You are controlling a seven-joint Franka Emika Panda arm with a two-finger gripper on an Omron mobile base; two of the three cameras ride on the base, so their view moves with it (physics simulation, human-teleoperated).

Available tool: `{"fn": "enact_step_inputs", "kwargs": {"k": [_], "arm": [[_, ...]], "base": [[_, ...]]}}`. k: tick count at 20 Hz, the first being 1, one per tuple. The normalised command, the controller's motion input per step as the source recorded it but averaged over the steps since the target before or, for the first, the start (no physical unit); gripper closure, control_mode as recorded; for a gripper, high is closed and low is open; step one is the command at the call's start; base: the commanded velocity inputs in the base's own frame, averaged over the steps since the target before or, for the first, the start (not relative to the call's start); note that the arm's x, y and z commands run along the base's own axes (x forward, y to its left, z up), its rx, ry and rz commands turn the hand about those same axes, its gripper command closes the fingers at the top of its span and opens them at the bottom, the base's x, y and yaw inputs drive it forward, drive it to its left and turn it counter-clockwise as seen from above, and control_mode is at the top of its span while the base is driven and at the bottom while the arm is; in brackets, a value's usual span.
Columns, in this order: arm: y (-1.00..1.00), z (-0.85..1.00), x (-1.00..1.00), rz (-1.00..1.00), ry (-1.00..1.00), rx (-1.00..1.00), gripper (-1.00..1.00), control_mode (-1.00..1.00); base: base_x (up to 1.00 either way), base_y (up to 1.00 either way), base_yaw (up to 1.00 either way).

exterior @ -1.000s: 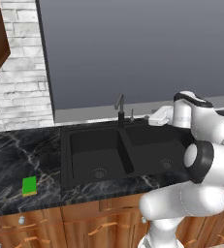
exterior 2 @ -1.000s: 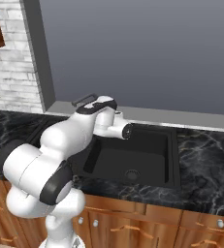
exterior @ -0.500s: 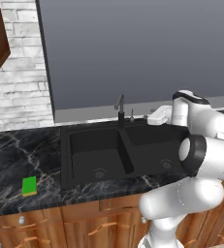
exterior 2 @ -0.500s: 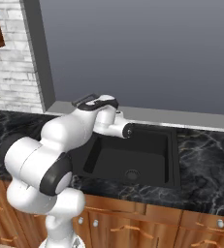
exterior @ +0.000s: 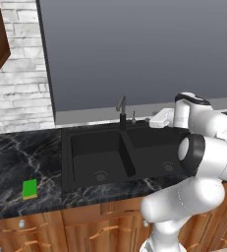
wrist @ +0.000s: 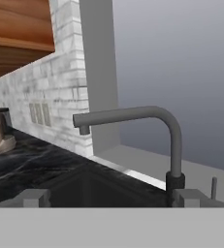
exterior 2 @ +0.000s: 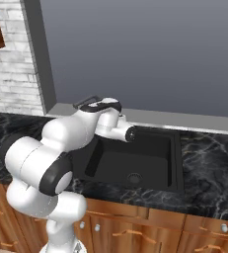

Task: Soak the sponge with water for a few seconds and then drop it inside the sink.

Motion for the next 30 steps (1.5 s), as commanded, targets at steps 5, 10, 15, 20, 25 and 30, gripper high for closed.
{"fn": "enact_step_inputs", "kwargs": {"k": [5,10,15,20,25,30], "arm": [[0.0,-0.03,0.0,0.0,0.0,0.0,-1.0,-1.0],[0.0,-0.1,0.0,-0.03,0.0,0.0,-1.0,-1.0],[0.0,-0.06,0.0,-0.09,0.0,0.0,-1.0,-1.0],[0.01,0.0,0.12,-0.07,0.0,0.0,-1.0,-1.0],[0.06,-0.02,0.29,-0.03,0.0,-0.02,-1.0,-1.0],[0.03,-0.15,0.25,-0.02,0.0,-0.01,-1.0,-1.0]], "base": [[0.0,0.0,0.0],[0.0,0.0,0.0],[0.0,0.0,0.0],[0.0,0.0,0.0],[0.0,0.0,0.0],[0.0,0.0,0.0]]}}
